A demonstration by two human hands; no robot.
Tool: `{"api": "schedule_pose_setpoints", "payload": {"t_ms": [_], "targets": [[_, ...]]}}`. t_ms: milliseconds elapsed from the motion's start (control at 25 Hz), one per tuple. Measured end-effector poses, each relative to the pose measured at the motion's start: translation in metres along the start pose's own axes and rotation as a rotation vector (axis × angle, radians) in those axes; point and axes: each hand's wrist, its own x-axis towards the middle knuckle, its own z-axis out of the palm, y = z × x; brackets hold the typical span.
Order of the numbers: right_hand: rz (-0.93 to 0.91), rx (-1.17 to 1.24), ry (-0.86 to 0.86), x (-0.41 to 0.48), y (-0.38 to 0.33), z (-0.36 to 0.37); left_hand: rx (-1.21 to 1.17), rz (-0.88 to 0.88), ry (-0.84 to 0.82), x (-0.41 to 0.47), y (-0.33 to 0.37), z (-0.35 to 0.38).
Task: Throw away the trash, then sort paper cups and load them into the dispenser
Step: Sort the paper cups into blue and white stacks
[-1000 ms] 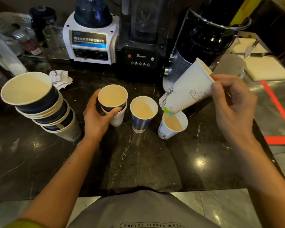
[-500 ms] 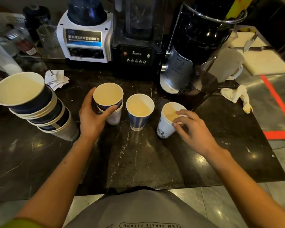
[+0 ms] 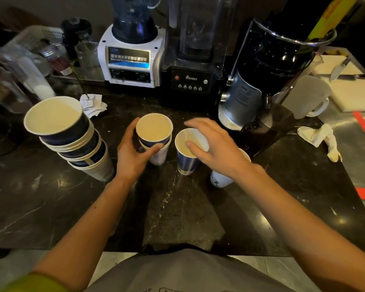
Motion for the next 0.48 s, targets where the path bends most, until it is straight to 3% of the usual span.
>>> {"api": "schedule_pose_setpoints", "payload": {"t_ms": [200, 400, 480], "targets": [[0.037, -0.040, -0.259, 0.077, -0.035, 0.030, -0.015, 0.042, -0.059, 0.000, -0.002, -0.003], [0.039, -0.133, -0.370, 0.097, -0.036, 0.044, -0.044, -0.055, -0.099, -0.001, -0.015, -0.002], [0.031, -0.118, -0.340, 0.094, -0.037, 0.038, -0.044, -0.061, -0.108, -0.002, -0.019, 0.003]]}}
